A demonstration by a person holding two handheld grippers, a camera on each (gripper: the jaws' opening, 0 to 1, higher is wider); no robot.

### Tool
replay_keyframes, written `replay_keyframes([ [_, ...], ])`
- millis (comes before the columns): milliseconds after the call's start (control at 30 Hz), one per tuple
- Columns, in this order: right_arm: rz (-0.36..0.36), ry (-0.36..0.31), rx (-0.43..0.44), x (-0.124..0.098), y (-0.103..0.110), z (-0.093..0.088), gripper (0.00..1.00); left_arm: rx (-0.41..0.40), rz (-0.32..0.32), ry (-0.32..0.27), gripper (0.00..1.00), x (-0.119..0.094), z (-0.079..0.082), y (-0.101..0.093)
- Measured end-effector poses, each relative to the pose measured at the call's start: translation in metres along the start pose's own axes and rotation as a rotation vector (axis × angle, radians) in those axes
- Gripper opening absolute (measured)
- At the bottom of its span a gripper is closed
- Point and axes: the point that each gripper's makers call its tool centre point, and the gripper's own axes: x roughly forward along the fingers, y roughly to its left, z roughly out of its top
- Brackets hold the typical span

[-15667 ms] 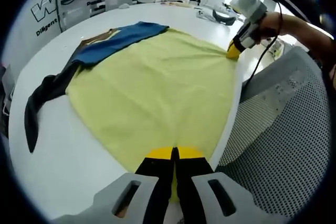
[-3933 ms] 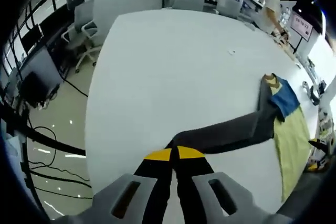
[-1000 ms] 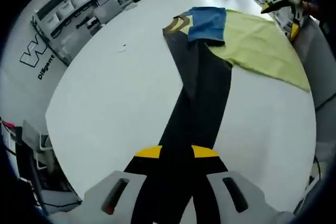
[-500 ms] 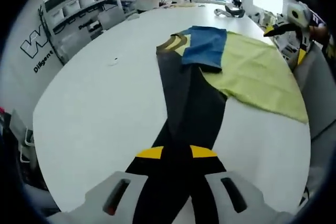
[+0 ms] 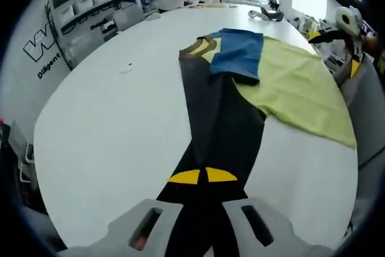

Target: Fold the garment on the visible template until the final outline fits inside the template.

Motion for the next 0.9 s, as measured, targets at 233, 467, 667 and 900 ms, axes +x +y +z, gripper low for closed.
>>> replay_keyframes([
  [233, 0.000, 0.001, 0.004, 0.000, -0.001, -0.001, 0.83, -0.027, 0.017, -0.012, 0.04, -0.003, 0.004, 0.008],
  [467, 0.000, 0.012, 0.008, 0.001, -0.001, -0.004, 0.83, -0.030, 0.043, -0.009, 0.04, -0.001, 0.010, 0.026],
  [667, -0.001, 0.016, 0.014, 0.000, -0.001, -0.006, 0.83, -0.017, 0.068, 0.003, 0.04, 0.002, 0.014, 0.036],
  [900, -0.008, 0.021, 0.018, -0.001, -0.003, -0.008, 0.83, 0.012, 0.096, 0.023, 0.04, 0.009, 0.018, 0.046],
])
